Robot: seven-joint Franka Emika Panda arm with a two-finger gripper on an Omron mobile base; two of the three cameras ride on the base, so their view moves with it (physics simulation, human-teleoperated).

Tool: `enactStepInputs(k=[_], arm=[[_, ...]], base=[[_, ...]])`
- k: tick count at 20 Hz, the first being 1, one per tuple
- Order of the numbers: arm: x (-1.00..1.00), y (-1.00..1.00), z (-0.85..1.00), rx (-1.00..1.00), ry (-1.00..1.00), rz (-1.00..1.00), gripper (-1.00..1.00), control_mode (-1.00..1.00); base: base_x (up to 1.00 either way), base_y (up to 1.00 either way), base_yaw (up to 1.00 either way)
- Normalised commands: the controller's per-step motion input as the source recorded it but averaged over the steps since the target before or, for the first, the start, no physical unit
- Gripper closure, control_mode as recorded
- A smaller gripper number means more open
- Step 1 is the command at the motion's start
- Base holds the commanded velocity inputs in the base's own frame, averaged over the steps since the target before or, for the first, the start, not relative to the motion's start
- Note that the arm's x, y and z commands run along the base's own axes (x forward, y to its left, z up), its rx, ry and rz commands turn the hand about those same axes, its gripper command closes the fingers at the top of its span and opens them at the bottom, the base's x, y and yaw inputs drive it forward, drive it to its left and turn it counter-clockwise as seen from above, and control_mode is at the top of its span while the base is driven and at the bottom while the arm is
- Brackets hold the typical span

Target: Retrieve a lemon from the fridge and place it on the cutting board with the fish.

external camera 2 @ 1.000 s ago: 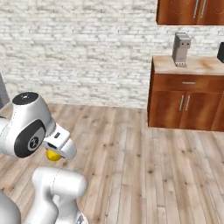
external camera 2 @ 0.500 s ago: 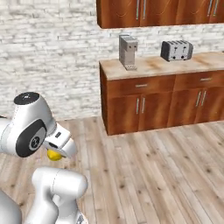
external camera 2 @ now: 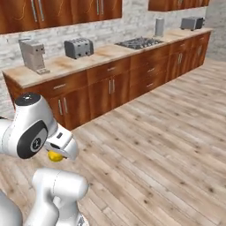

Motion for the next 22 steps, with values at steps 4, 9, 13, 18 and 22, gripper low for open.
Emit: enactStepInputs(k=[4,9,13,18,22], arm=[[0.0,0.0,0.0,0.0,0.0,0.0,1.0,1.0],[0.0,0.0,0.0,0.0,0.0,0.0,1.0,1.0],[0.0,0.0,0.0,0.0,0.0,0.0,1.0,1.0],[0.0,0.0,0.0,0.0,0.0,0.0,1.0,1.0],[0.0,0.0,0.0,0.0,0.0,0.0,1.0,1.0]], base=[[0.11,-0.13,-0.91],[0.13,-0.12,-0.9],[0.11,-0.03,-0.88],[0.23,0.0,-0.82],[0.25,0.1,-0.82]])
